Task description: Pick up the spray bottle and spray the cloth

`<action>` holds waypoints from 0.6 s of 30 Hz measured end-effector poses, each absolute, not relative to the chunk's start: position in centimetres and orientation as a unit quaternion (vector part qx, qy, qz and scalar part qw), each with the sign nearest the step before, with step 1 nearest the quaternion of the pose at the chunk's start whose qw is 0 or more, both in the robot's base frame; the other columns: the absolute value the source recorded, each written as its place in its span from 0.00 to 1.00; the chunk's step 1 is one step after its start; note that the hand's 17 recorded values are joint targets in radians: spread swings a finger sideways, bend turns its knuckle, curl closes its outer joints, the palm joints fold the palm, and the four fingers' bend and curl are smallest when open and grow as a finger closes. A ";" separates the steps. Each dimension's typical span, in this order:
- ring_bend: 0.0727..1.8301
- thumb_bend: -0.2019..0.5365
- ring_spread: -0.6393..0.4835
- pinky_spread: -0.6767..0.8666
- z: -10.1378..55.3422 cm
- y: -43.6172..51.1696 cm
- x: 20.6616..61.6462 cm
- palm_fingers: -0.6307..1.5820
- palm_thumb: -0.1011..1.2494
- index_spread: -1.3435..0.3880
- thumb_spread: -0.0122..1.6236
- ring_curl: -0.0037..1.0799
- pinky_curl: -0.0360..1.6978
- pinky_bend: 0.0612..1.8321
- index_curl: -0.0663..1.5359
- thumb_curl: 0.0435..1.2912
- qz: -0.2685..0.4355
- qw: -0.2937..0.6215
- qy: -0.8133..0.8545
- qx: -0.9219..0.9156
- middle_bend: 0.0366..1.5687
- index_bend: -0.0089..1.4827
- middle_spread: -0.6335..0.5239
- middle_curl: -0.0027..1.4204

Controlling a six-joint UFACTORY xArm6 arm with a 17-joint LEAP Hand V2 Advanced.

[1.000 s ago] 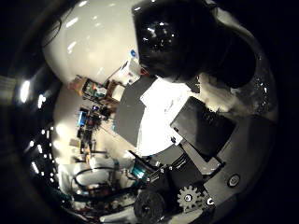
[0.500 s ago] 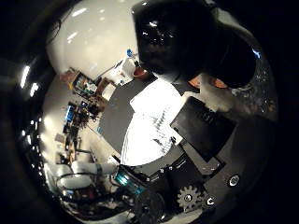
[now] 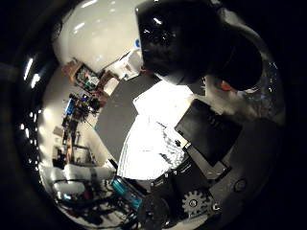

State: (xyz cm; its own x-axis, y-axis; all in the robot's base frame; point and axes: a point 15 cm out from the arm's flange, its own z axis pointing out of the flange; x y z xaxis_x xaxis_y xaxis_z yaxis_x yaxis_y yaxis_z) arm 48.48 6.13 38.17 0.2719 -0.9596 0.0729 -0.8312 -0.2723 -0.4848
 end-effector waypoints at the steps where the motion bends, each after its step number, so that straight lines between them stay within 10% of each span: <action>1: 0.74 0.24 0.38 0.31 37.8 6.4 48.7 0.79 0.80 0.65 0.42 0.70 0.84 0.55 0.53 0.70 -0.178 0.179 0.575 -0.778 0.88 0.80 0.44 0.51; 18: 0.73 0.25 0.38 0.31 36.5 7.8 49.3 0.79 0.80 0.65 0.43 0.71 0.84 0.55 0.53 0.70 -0.178 0.181 0.563 -0.787 0.89 0.81 0.44 0.51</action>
State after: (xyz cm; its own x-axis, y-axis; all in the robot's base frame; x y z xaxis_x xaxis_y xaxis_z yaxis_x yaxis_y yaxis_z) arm 49.34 7.79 36.48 0.3038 -0.9497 0.0758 -0.8212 -0.3013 -0.4846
